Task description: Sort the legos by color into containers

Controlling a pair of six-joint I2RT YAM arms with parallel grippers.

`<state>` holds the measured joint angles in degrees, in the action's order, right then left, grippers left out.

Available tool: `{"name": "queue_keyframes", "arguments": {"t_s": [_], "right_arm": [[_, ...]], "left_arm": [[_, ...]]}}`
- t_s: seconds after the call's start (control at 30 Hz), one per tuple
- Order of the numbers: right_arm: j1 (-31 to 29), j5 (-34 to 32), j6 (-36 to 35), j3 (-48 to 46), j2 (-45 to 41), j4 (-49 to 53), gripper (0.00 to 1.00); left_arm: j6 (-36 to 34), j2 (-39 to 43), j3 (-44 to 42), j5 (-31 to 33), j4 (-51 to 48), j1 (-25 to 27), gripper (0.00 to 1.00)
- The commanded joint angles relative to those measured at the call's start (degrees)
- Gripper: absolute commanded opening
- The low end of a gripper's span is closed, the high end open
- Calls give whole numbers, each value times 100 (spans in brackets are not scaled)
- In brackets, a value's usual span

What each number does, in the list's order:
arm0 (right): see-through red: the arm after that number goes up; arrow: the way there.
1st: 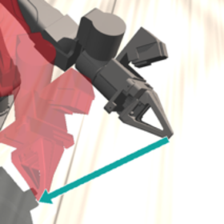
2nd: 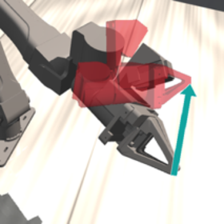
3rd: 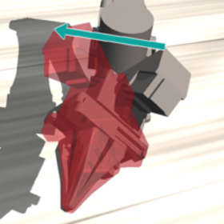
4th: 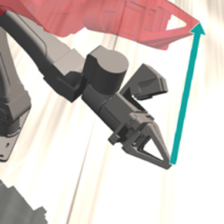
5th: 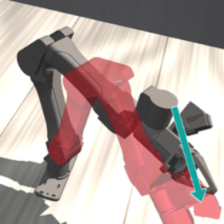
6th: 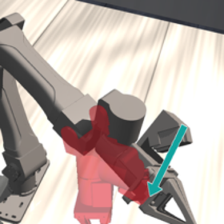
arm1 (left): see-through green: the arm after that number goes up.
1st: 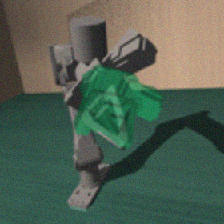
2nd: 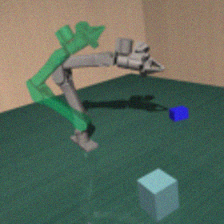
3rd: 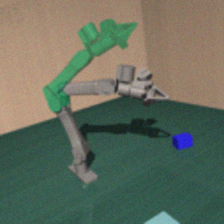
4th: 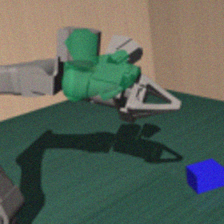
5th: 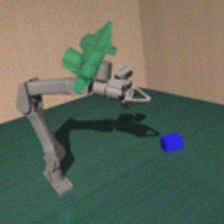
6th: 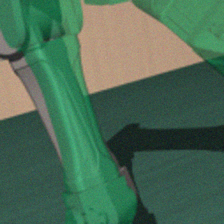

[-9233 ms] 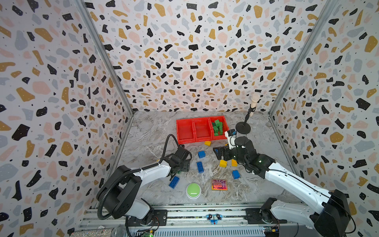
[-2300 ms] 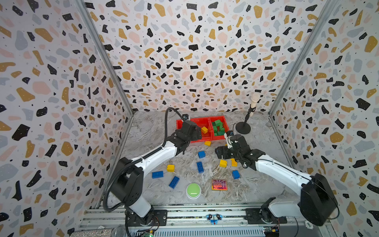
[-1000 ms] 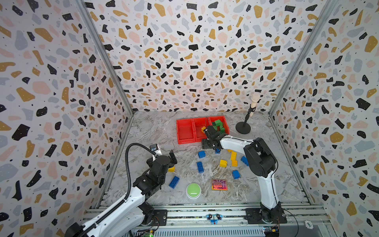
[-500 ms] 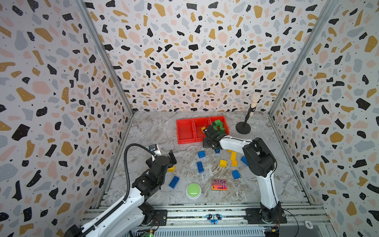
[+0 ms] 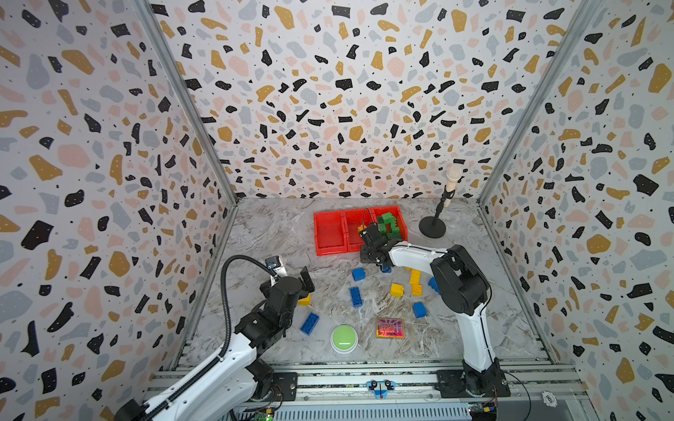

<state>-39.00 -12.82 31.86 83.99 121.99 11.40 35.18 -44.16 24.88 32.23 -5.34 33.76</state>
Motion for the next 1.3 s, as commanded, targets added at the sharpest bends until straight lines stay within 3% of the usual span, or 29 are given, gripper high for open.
{"name": "queue_keyframes", "arguments": {"t_s": [0.0,0.27,0.5,0.73,1.03,1.27], "right_arm": [[-147,1,-183,-32,-589,345,49],[-213,138,-367,210,-1052,465,49],[-169,88,-611,822,-760,773,50],[-160,68,-632,-64,-1232,811,57],[-178,484,-654,-1168,-1697,763,52],[-186,626,-735,-1234,-1511,584,51]], "left_arm": [[-15,29,-1,-124,49,-36,100],[-11,-138,82,-479,122,-36,100],[-14,-263,172,-568,-16,-36,100],[-6,-387,174,-692,-47,-36,100],[20,-624,134,-864,62,-36,100],[146,-564,26,-908,6,-35,100]]}}
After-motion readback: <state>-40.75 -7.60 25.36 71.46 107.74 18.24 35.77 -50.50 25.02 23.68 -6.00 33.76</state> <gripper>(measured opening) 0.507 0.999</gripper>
